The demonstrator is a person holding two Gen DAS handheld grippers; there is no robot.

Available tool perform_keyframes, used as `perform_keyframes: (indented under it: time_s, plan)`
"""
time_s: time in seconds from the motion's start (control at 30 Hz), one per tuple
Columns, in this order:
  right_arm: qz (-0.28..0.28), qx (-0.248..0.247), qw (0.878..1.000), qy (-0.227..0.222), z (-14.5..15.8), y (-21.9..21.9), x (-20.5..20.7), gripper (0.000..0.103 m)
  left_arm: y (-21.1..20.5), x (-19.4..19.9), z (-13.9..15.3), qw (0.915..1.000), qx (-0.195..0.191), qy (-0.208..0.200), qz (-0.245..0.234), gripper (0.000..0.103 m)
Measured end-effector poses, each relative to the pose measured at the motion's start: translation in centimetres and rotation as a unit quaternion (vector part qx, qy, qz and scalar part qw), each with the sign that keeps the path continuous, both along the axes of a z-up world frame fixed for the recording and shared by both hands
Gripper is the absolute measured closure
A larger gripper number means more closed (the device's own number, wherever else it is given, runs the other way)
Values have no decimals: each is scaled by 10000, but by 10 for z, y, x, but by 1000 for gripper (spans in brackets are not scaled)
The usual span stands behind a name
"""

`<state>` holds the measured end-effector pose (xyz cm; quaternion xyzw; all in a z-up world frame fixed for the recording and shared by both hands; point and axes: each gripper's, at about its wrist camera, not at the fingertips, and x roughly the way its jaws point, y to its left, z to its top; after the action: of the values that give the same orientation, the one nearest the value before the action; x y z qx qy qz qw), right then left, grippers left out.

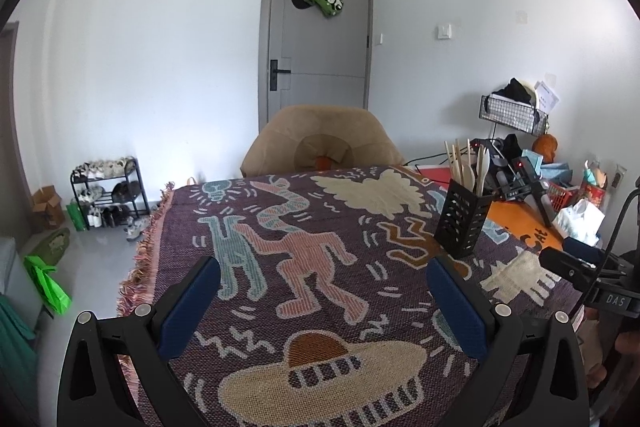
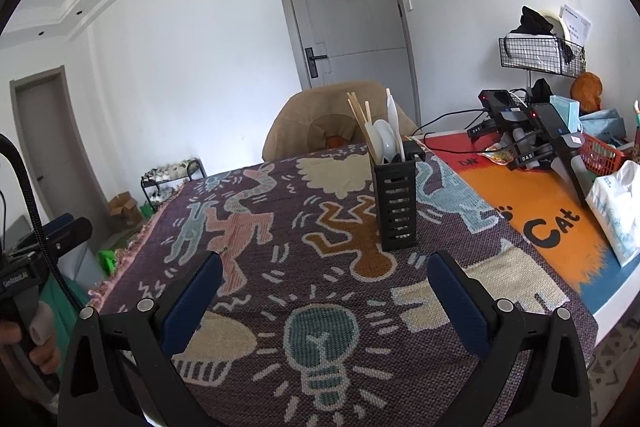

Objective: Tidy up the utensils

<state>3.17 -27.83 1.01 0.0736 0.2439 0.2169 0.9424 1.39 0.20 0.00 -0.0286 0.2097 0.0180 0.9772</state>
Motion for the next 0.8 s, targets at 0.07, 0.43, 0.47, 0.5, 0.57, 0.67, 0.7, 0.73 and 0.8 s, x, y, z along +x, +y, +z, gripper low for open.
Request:
perform_keyframes:
  time_s: [0.07, 0.43, 0.47, 0.5, 0.57, 0.67, 0.7, 0.73, 0.8]
  plan:
    - [3, -16, 10000, -19, 1, 0, -1, 0, 0, -1, -1, 10000, 17, -8, 22, 0]
    - [-21, -41, 10000, -59, 2, 2, -2, 0, 2, -1, -2, 10000, 19, 7, 46, 0]
    - [-25, -48, 10000, -68, 2, 2, -2, 0, 2, -1, -2, 10000, 16, 7, 44, 0]
    - [-28, -56, 10000, -74, 2, 2, -2, 0, 2, -2, -2, 10000, 22, 7, 44, 0]
    - [-37, -69, 9999, -82, 2, 2, -2, 0, 2, -2, -2, 10000, 39, 6, 49, 0]
    - [-46, -67, 9999, -83, 2, 1, -2, 0, 1, -3, -3, 10000, 32, 0, 34, 0]
    - [-45, -69, 9999, -86, 2, 1, -2, 0, 1, -3, -3, 10000, 44, 1, 34, 0]
    - [-45, -73, 9999, -89, 2, 1, -2, 0, 1, -3, -2, 10000, 57, -1, 38, 0]
    - [-64, -109, 9999, -112, 2, 2, -3, 0, 0, -3, -2, 10000, 75, -18, 55, 0]
